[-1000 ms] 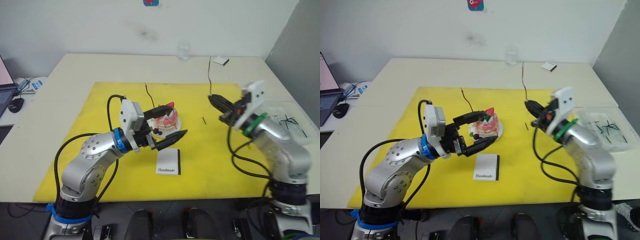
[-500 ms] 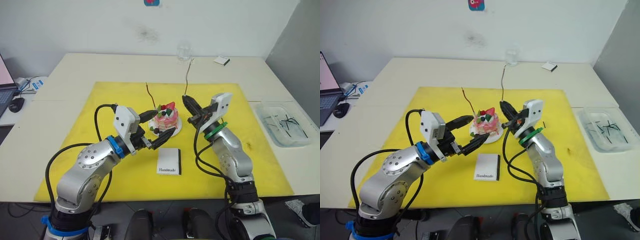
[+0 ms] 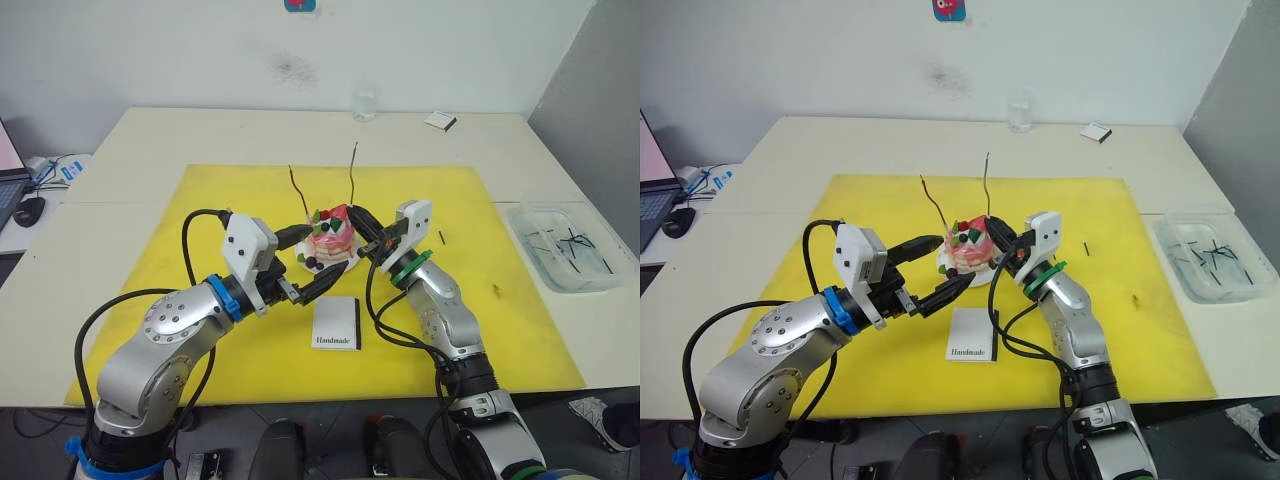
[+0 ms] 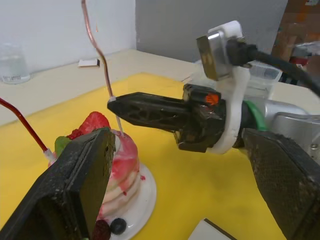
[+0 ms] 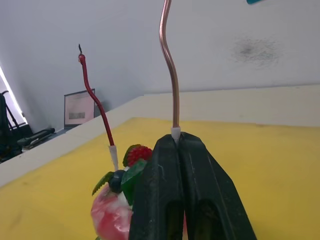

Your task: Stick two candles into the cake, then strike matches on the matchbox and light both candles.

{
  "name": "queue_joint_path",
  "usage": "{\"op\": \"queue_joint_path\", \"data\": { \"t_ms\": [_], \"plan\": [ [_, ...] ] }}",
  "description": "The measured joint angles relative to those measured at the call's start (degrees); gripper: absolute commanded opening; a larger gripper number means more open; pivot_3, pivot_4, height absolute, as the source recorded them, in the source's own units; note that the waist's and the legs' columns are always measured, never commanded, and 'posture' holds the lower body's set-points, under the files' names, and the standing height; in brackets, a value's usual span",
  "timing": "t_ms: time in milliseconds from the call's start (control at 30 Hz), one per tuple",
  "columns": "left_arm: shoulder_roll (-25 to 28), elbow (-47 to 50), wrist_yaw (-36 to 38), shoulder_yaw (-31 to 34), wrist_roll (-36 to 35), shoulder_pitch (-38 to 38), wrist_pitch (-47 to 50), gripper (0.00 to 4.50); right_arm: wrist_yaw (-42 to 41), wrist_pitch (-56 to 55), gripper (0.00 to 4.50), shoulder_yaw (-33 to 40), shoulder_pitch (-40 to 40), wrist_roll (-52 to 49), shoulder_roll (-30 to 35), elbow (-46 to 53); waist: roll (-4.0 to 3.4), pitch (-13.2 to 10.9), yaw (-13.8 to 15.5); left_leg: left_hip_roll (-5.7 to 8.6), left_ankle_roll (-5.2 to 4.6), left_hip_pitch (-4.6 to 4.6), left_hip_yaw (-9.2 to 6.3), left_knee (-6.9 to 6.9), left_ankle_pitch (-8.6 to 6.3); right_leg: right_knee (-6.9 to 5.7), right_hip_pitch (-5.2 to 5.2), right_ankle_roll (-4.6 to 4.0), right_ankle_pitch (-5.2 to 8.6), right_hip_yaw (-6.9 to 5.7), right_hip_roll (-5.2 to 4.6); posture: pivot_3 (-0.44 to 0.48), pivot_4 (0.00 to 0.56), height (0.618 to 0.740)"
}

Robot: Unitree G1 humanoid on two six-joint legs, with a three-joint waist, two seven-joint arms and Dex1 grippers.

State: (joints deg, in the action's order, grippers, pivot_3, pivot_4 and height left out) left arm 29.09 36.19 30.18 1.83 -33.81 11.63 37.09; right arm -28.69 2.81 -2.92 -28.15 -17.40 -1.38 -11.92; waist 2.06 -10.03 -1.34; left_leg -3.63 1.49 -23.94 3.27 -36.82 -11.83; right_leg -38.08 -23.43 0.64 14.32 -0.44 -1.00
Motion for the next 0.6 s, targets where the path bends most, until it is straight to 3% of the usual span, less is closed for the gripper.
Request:
{"op": "queue_joint_path", "data": {
  "t_ms": [600],
  "plan": [
    [1.3,0.0,-0.7,0.9,-1.5,0.0,0.3,4.5,-0.2,-1.5,0.02,-0.7,2.4,0.4,-0.8,-0.9,-0.01,0.0,0.0,-0.03,0.0,0.0,0.0,0.04,0.0,0.03,-0.01,-0.01,0.01,0.02,-0.02,0.0,0.15,0.74]
  ]
}}
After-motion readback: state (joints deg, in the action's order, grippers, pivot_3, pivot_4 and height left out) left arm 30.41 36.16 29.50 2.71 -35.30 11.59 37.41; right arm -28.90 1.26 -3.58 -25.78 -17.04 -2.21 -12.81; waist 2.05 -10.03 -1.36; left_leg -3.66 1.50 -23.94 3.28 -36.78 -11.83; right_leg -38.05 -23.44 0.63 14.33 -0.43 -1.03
